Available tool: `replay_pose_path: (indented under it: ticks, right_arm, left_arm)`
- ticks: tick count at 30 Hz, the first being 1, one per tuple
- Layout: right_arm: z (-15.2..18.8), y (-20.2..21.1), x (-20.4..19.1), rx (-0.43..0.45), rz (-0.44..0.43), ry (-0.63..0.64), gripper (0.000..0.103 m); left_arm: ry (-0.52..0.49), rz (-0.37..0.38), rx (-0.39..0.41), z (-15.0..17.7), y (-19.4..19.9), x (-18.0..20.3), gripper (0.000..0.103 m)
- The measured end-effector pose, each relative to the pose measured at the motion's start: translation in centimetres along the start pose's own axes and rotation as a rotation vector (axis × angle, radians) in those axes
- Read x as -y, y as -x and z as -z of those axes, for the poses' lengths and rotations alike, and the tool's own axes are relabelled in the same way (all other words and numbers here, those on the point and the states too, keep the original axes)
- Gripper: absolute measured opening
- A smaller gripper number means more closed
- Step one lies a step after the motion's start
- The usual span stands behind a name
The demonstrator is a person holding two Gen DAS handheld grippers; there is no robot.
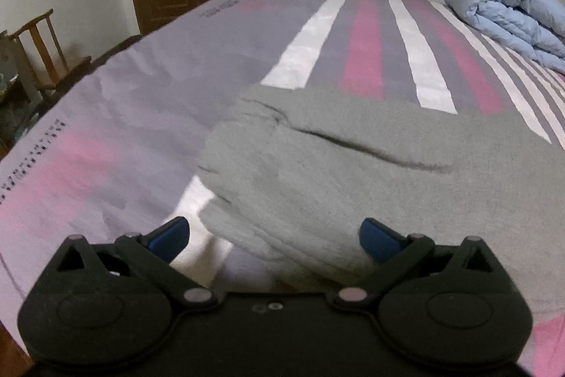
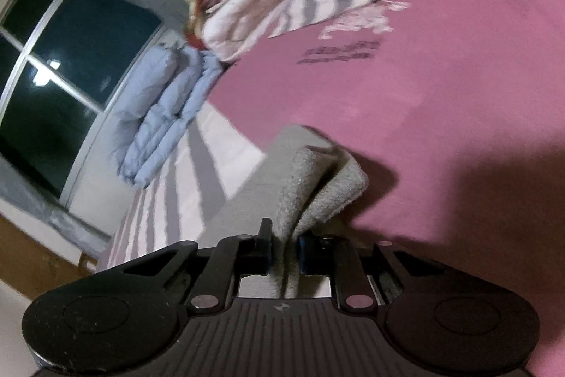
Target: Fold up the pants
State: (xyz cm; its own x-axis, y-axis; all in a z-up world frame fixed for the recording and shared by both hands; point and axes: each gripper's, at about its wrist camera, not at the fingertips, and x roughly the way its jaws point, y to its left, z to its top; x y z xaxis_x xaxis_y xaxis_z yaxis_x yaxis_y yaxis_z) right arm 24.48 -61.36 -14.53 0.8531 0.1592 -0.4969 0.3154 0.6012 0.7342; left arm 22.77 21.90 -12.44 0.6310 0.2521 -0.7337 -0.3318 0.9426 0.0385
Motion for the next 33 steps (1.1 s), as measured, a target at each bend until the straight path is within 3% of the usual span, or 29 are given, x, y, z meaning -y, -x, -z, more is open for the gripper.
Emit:
replay_pose_path:
  ticks: [7,13,19,23,26,29,33]
  right_arm:
    - [0.7,-1.0,-8.3,-0.019,-0.094,0.148,0.016]
    - [4.7,-2.6,-17.0,-0.067,-0.21,0.266,0.016]
    - [11.8,-5.0,-24.5,-0.16,-0.316,0.362,0.016]
    - [18.6,-7.0,-27.4,-0.263,-0.361,0.437,0.016]
    - [24.3,-8.0,-28.4,-0.352,-0.406,0.513,0.016]
    - [29.2,-9.0,-28.6,-0.424,-0.391,0.577,0.016]
    - [30.9,-10.4,-27.8,-0.448,-0.366,0.584,0.016]
  left_arm:
    - [0.061,-0.019,0.024,0.0,1.1,-3.2,0.097]
    - [0.118,-0.035,0.002,1.3,0.7,-6.3,0.097]
    - [0.155,-0.036,-0.001,2.5,0.9,-8.7,0.097]
    - [0.177,-0.034,0.004,3.0,1.1,-10.0,0.097]
    - [0.182,-0.031,0.004,3.4,1.2,-10.8,0.097]
    - [0.193,-0.032,0.004,3.8,1.3,-11.8,0.097]
    - [0.211,-0.037,0.002,4.1,1.1,-12.9,0.097]
